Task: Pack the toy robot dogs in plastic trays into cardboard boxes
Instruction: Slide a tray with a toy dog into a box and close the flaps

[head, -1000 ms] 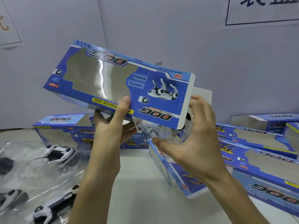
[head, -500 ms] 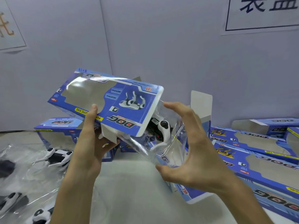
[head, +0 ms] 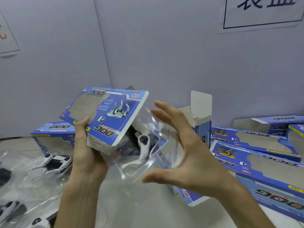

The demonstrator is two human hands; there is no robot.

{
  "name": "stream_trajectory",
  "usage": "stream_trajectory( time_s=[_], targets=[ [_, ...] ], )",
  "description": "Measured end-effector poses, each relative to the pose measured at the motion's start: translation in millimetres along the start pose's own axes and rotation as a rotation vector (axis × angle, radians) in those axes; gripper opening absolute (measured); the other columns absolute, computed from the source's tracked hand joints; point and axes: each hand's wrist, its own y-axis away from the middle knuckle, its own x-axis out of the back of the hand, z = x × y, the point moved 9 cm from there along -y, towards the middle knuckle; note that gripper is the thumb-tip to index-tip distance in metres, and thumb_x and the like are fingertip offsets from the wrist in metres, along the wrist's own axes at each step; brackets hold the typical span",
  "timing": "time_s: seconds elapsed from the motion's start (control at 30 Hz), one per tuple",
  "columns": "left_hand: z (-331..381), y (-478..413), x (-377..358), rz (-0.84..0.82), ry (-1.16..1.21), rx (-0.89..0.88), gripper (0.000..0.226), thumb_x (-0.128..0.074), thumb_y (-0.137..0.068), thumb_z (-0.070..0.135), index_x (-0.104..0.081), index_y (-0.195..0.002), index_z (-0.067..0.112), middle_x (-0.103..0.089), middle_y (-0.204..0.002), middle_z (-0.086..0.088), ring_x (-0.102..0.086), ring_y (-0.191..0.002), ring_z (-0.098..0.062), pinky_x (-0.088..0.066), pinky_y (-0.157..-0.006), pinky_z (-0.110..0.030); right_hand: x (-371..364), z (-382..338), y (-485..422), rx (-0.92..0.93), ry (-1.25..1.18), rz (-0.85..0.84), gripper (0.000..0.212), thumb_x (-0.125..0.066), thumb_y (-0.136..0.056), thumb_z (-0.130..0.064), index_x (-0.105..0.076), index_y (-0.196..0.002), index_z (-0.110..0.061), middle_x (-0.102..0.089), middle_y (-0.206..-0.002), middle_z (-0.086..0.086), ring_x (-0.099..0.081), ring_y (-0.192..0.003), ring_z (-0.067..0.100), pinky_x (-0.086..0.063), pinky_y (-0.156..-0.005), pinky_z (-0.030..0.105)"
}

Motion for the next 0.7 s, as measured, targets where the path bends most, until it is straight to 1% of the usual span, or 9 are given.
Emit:
stream_trajectory(
  time_s=[0.1,0.17,0.23,0.33,0.37,0.43,0.53,0.6,0.7],
  targets=[
    [1,3,-4,0.003,-0.050,-0.016,0.049,-0.048,-0.092,0.054,-0.078,-0.063,0.028,-0.072,-0.068,0.005,-0.060,-0.045,-0.012,-0.045,-0.041,-0.024,0,10,0,-0.043,-0.110,-0.043,0.117,-0.095,-0.059,-0.028,-0.026,-0.152,-0.043,-0.042,-0.148,-0.028,-0.034,-0.141,-0.005,-0.037,-0.112,0.020],
    [1,5,-7,-0.004,-0.061,-0.024,0.049,-0.049,-0.092,0.052,-0.078,-0.063,0.026,-0.073,-0.067,0.004,-0.062,-0.046,-0.012,-0.048,-0.042,-0.023,-1,14,0,-0.051,-0.122,-0.059,0.120,-0.095,-0.056,-0.031,-0.024,-0.152,-0.044,-0.039,-0.150,-0.031,-0.032,-0.142,-0.007,-0.034,-0.113,0.018],
    [1,9,-15,-0.029,-0.068,-0.049,0.041,-0.053,-0.092,0.049,-0.079,-0.069,0.028,-0.075,-0.074,0.004,-0.067,-0.052,-0.012,-0.053,-0.045,-0.023,-5,18,2,-0.073,-0.120,-0.092,0.122,-0.094,-0.053,-0.042,-0.020,-0.150,-0.055,-0.035,-0.149,-0.037,-0.031,-0.140,-0.011,-0.031,-0.113,0.018],
    [0,14,-28,-0.059,-0.073,-0.086,0.045,-0.052,-0.092,0.047,-0.076,-0.057,0.033,-0.074,-0.070,0.005,-0.068,-0.053,-0.011,-0.053,-0.046,-0.022,-11,17,3,-0.101,-0.120,-0.135,0.103,-0.085,-0.061,-0.052,-0.023,-0.142,-0.063,-0.041,-0.142,-0.040,-0.038,-0.132,-0.016,-0.033,-0.102,0.003],
    [2,15,-29,-0.047,-0.065,-0.094,0.046,-0.052,-0.092,0.047,-0.075,-0.055,0.032,-0.074,-0.069,0.004,-0.068,-0.053,-0.011,-0.053,-0.047,-0.022,-11,18,1,-0.101,-0.165,-0.116,0.096,-0.081,-0.067,-0.051,-0.025,-0.144,-0.058,-0.043,-0.142,-0.037,-0.040,-0.133,-0.013,-0.036,-0.101,0.006],
    [6,15,-32,-0.046,-0.036,-0.113,0.046,-0.050,-0.095,0.042,-0.076,-0.059,0.028,-0.073,-0.067,0.004,-0.068,-0.052,-0.010,-0.051,-0.046,-0.019,-4,26,-1,-0.127,-0.297,0.002,0.090,-0.072,-0.073,-0.044,-0.028,-0.151,-0.042,-0.044,-0.149,-0.023,-0.042,-0.136,-0.003,-0.041,-0.106,0.024],
    [5,17,-39,-0.070,-0.001,-0.090,0.041,-0.049,-0.097,0.037,-0.075,-0.070,0.024,-0.072,-0.063,0.003,-0.067,-0.048,-0.011,-0.048,-0.039,-0.018,-1,37,0,-0.184,-0.359,0.083,0.079,-0.064,-0.071,-0.031,-0.042,-0.145,-0.041,-0.051,-0.143,-0.005,-0.056,-0.124,0.009,-0.048,-0.100,0.038],
    [2,18,-38,-0.078,-0.014,-0.080,0.042,-0.050,-0.096,0.040,-0.075,-0.066,0.024,-0.072,-0.064,0.002,-0.067,-0.049,-0.012,-0.050,-0.041,-0.019,-3,39,1,-0.190,-0.364,0.073,0.073,-0.061,-0.072,-0.014,-0.048,-0.140,-0.039,-0.058,-0.135,-0.004,-0.061,-0.118,0.012,-0.050,-0.099,0.036],
    [1,21,-34,-0.080,-0.041,-0.094,0.025,-0.058,-0.088,0.046,-0.067,-0.083,0.024,-0.075,-0.080,-0.002,-0.071,-0.062,-0.018,-0.057,-0.051,-0.026,-3,40,1,-0.184,-0.381,0.042,0.066,-0.059,-0.073,-0.007,-0.053,-0.135,-0.029,-0.065,-0.122,-0.004,-0.063,-0.109,0.014,-0.053,-0.088,0.028]
  ],
)
